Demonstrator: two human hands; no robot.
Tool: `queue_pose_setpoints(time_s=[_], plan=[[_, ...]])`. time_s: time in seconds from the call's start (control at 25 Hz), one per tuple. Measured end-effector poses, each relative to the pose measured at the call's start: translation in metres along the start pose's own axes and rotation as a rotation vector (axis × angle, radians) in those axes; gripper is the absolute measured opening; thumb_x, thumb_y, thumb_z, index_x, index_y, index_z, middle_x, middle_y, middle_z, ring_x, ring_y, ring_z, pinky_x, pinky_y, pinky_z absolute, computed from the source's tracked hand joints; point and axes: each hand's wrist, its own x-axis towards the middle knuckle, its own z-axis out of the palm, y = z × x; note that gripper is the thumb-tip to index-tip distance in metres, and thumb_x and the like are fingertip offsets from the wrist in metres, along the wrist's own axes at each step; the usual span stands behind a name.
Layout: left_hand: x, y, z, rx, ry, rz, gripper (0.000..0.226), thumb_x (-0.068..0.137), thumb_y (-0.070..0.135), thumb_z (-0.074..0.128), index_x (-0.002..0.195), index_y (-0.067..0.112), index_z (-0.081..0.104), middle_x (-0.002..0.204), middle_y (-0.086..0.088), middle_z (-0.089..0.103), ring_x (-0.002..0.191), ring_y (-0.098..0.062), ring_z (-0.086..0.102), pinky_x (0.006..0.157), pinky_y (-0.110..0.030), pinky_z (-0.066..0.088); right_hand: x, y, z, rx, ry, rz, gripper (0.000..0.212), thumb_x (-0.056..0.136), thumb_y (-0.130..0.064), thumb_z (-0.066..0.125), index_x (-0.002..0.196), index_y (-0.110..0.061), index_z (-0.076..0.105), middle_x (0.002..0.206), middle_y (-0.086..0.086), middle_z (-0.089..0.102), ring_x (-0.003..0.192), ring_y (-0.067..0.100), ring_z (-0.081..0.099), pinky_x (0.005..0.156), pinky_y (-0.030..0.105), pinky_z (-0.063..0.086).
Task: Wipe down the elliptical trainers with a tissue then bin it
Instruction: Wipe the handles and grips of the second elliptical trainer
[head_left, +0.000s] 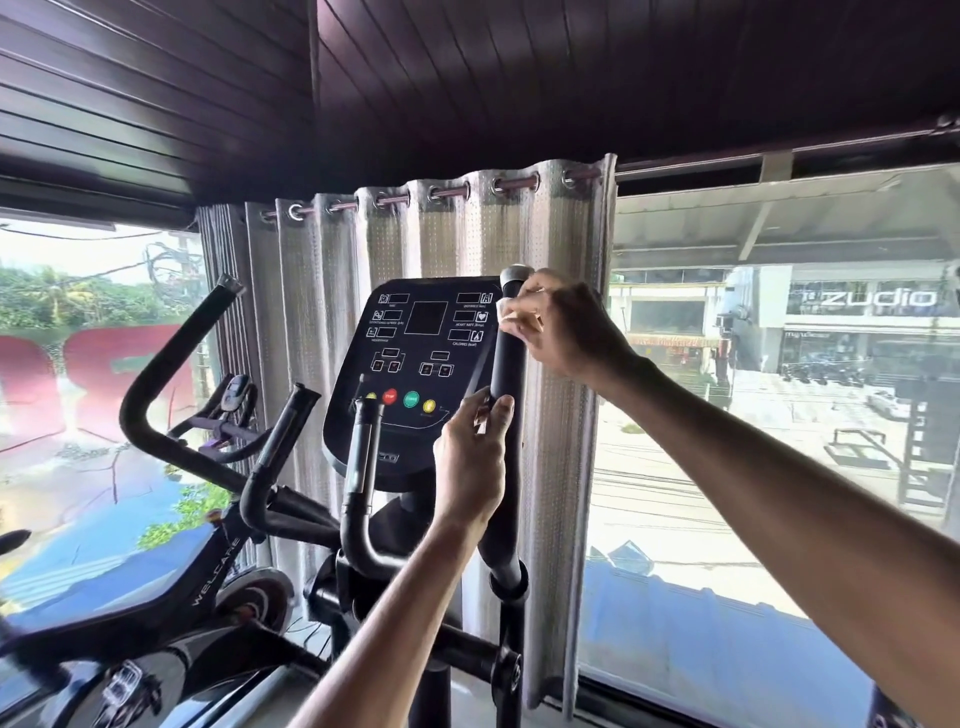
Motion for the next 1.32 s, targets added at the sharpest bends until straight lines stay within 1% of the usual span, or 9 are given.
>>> queue_pose_setpoints(time_s=[0.16, 0.28, 0.4, 0.48, 0.64, 0.76, 0.92, 1.24, 1.32], plan=[[0.000, 0.001, 0.000, -0.001, -0.011, 0.020, 0.028, 0.099, 0.041, 0.065, 0.117, 0.020, 0.073, 0.098, 0.003, 0.077, 0.094, -0.019, 0.072, 0.091, -0.041, 0.056, 0.011, 0.001, 0.000, -0.033, -0.075, -0.030, 0.008, 0.086, -0.007, 0.076, 0.092, -0.005, 0.080, 0.096, 0.012, 0.071, 0.099, 0.026, 0.070, 0.082, 0.043, 0.061], [-0.001, -0.001, -0.002, -0.038, -0.056, -0.015, 0.039, 0.093, 0.054, 0.064, 0.116, 0.024, 0.072, 0.096, 0.000, 0.077, 0.092, -0.026, 0.074, 0.089, -0.050, 0.058, 0.014, -0.001, -0.004, -0.080, -0.070, 0.018, 0.010, 0.087, -0.003, 0.073, 0.094, -0.003, 0.080, 0.094, 0.013, 0.070, 0.088, 0.027, 0.069, 0.081, 0.034, 0.059], [-0.008, -0.004, -0.012, -0.141, -0.169, -0.128, 0.046, 0.097, 0.058, 0.062, 0.106, 0.013, 0.069, 0.082, -0.009, 0.074, 0.072, -0.029, 0.073, 0.072, -0.041, 0.062, 0.011, -0.012, -0.003, -0.122, -0.226, -0.159, 0.007, 0.088, -0.004, 0.074, 0.086, -0.005, 0.080, 0.084, 0.008, 0.066, 0.081, 0.018, 0.059, 0.071, 0.028, 0.052], [-0.015, -0.006, -0.017, -0.219, -0.232, -0.190, 0.048, 0.100, 0.049, 0.060, 0.103, 0.001, 0.066, 0.077, -0.015, 0.070, 0.066, -0.026, 0.068, 0.062, -0.034, 0.056, 0.016, -0.012, -0.005, -0.148, -0.219, -0.079, 0.009, 0.090, -0.007, 0.071, 0.093, -0.004, 0.080, 0.092, 0.011, 0.068, 0.081, 0.017, 0.060, 0.074, 0.022, 0.049], [-0.022, -0.020, -0.027, -0.267, -0.296, -0.157, 0.075, 0.085, 0.075, 0.063, 0.091, 0.000, 0.061, 0.080, -0.014, 0.059, 0.076, -0.026, 0.056, 0.074, -0.041, 0.047, 0.013, -0.020, -0.005, -0.192, -0.266, -0.075, 0.010, 0.088, -0.008, 0.074, 0.096, -0.008, 0.080, 0.093, 0.007, 0.068, 0.085, 0.020, 0.065, 0.081, 0.026, 0.052], [-0.025, -0.025, -0.030, -0.270, -0.328, -0.154, 0.072, 0.086, 0.078, 0.060, 0.092, 0.006, 0.064, 0.080, -0.019, 0.062, 0.077, -0.026, 0.058, 0.070, -0.047, 0.049, 0.008, -0.033, -0.011, -0.190, -0.260, -0.004, 0.014, 0.086, -0.007, 0.075, 0.099, -0.009, 0.080, 0.093, 0.007, 0.070, 0.081, 0.024, 0.067, 0.078, 0.021, 0.043], [-0.034, -0.024, -0.032, -0.407, -0.349, -0.170, 0.037, 0.105, 0.036, 0.058, 0.091, 0.001, 0.064, 0.081, -0.014, 0.062, 0.079, -0.022, 0.056, 0.073, -0.036, 0.044, -0.017, -0.050, -0.015, -0.136, -0.262, -0.005, 0.014, 0.085, -0.006, 0.077, 0.098, -0.007, 0.080, 0.092, 0.005, 0.068, 0.079, 0.013, 0.061, 0.078, 0.015, 0.039], [-0.031, -0.039, -0.032, -0.417, -0.372, -0.155, 0.028, 0.100, 0.044, 0.062, 0.102, 0.019, 0.075, 0.089, 0.009, 0.076, 0.084, -0.007, 0.068, 0.082, -0.033, 0.051, 0.038, -0.033, 0.000, -0.385, -0.327, -0.025, 0.014, 0.091, -0.005, 0.067, 0.081, -0.003, 0.077, 0.083, 0.012, 0.062, 0.079, 0.026, 0.063, 0.071, 0.032, 0.053], [-0.031, -0.041, -0.033, -0.407, -0.400, -0.144, 0.024, 0.101, 0.043, 0.062, 0.100, 0.022, 0.073, 0.095, 0.008, 0.075, 0.089, -0.007, 0.068, 0.085, -0.031, 0.050, 0.054, -0.035, -0.001, -0.394, -0.464, 0.005, 0.013, 0.092, -0.005, 0.067, 0.085, 0.001, 0.077, 0.085, 0.011, 0.065, 0.078, 0.019, 0.064, 0.075, 0.025, 0.053]])
